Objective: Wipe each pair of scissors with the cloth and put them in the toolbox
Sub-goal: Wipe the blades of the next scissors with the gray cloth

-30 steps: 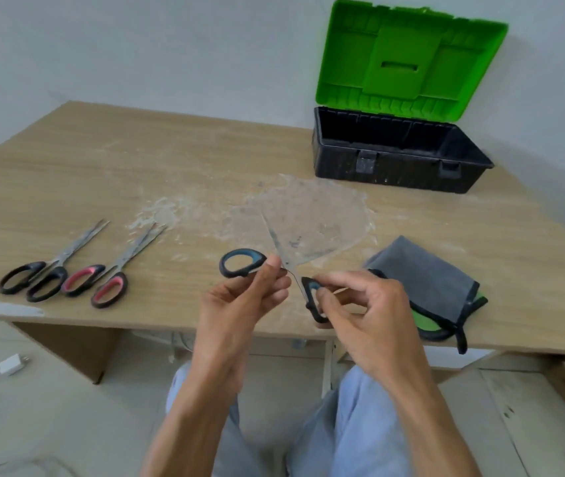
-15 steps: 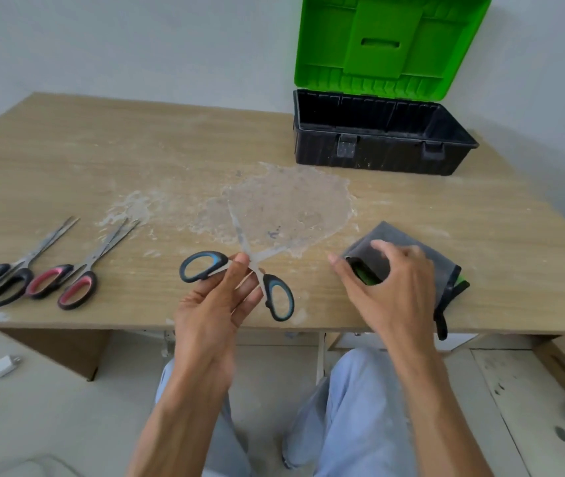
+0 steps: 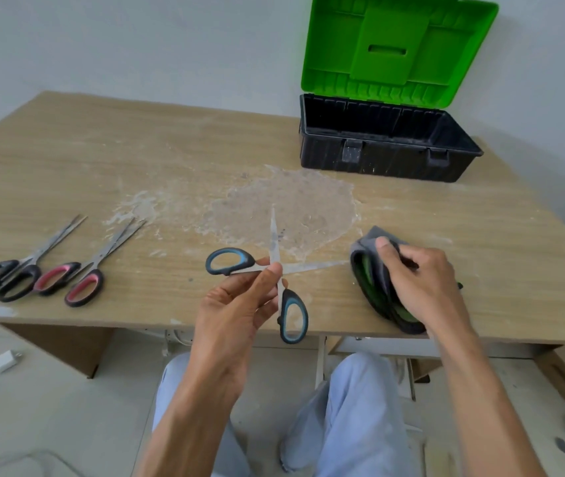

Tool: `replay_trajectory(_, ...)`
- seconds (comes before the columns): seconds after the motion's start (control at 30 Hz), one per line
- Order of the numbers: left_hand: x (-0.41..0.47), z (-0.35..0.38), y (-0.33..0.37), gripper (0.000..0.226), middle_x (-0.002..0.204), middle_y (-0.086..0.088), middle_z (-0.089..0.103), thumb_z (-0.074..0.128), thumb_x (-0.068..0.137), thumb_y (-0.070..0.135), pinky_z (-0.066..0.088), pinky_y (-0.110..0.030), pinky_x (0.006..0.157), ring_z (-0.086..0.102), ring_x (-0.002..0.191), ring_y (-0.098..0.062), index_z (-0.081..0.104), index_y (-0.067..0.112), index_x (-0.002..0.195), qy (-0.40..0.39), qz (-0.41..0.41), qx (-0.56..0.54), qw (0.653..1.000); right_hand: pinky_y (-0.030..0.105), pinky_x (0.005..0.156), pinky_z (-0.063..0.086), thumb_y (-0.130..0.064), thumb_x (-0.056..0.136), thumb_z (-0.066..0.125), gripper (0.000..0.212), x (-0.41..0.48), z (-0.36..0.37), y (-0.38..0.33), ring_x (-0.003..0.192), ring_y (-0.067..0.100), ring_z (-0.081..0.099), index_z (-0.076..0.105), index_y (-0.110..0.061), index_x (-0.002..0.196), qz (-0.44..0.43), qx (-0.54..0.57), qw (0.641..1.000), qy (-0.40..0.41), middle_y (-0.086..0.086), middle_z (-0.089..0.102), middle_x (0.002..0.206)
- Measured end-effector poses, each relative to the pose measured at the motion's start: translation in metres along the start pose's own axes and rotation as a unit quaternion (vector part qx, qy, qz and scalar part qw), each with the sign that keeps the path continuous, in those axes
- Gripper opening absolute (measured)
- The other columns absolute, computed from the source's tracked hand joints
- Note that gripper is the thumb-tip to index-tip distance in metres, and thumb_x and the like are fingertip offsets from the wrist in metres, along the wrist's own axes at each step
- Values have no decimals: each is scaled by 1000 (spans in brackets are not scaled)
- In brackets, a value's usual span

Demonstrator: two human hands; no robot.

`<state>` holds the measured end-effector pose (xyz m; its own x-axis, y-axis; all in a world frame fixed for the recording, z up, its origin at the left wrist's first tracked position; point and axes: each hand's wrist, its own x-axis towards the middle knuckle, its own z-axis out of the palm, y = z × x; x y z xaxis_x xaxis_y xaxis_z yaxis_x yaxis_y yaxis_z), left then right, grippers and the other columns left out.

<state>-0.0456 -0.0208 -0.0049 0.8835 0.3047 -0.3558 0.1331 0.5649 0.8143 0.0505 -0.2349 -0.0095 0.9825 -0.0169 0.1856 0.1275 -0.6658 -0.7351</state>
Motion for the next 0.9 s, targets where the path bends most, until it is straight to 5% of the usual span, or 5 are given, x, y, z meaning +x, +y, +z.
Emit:
replay_trajectory(0.33, -18, 9, 22, 14, 70, -4, 74, 79, 75, 18, 53, -15, 60, 67, 63, -8, 79, 7, 83, -11, 100, 87, 991, 20, 43, 23, -43, 105, 58, 60, -10, -56, -77, 45, 8, 28, 47, -2, 62, -124, 102, 987, 22, -10, 31, 49)
replay_trajectory(0.47, -21, 12, 21, 13, 70, -8, 75, 79, 73, 14, 54, -17, 58, 67, 61, -10, 78, 2, 80, -16, 115, 75, 990, 11, 39, 32, -44, 102, 59, 37, -37, -63, -98, 42, 3, 45, 69, -30, 69, -244, 91, 961, -98, -16, 51, 49)
replay_trajectory(0.57, -21, 9, 21, 19, 80, -16, 77, 79, 73, 15, 54, -20, 60, 67, 66, -16, 78, -1, 85, -26, 113, 47, 992, 7, 81, 53, -56, 101, 56, 29, -53, -63, -100, 98, -14, 69, 80, -39, 101, -274, 24, 932, -238, -33, 75, 94)
replay_trajectory(0.63, -22, 7, 21, 25, 82, -19, 76, 79, 68, 19, 55, -23, 62, 65, 67, -20, 78, -1, 84, -35, 111, 23, 993, 23, 109, 48, -66, 97, 55, 36, -58, -63, -98, 136, -10, 52, 79, -42, 112, -305, -18, 912, -272, -36, 71, 121)
replay_trajectory(0.9, -31, 4, 22, 25, 90, -17, 77, 80, 61, 20, 55, -24, 62, 69, 74, -23, 78, 1, 78, -64, 115, 5, 991, 15, 99, 47, -77, 89, 54, 49, -42, -61, -85, 124, -9, 59, 74, -44, 119, -230, -75, 960, -144, -33, 69, 122)
